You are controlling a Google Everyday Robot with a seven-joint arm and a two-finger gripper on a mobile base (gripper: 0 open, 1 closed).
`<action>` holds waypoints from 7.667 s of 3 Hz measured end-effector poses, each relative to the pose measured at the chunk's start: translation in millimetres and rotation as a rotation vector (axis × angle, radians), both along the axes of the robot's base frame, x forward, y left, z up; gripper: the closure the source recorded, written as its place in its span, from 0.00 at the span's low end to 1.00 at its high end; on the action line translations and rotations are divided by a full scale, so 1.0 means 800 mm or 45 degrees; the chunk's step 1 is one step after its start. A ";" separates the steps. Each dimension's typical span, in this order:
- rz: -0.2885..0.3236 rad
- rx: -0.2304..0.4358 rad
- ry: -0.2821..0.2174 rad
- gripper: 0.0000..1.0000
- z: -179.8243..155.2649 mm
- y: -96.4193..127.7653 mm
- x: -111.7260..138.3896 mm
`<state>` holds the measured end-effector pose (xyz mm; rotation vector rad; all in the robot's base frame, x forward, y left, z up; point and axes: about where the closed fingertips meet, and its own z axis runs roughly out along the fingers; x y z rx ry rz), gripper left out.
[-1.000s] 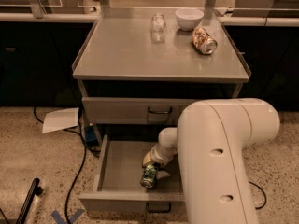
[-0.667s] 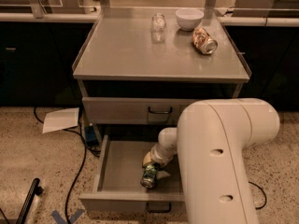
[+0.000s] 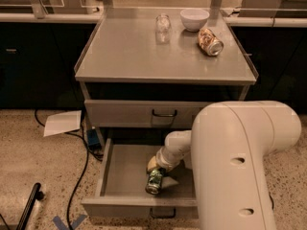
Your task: Pick green can from middle drawer and place on counter
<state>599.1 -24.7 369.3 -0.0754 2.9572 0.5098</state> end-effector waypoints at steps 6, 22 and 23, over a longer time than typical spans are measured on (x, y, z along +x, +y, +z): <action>0.351 0.165 -0.422 1.00 0.224 -0.059 -0.075; 0.782 -0.066 -1.462 1.00 0.792 -0.010 0.135; 0.771 -0.031 -1.440 1.00 0.777 -0.009 0.164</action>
Offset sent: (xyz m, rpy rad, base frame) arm -0.0772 -0.0875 0.1498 0.1730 -0.2954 0.1348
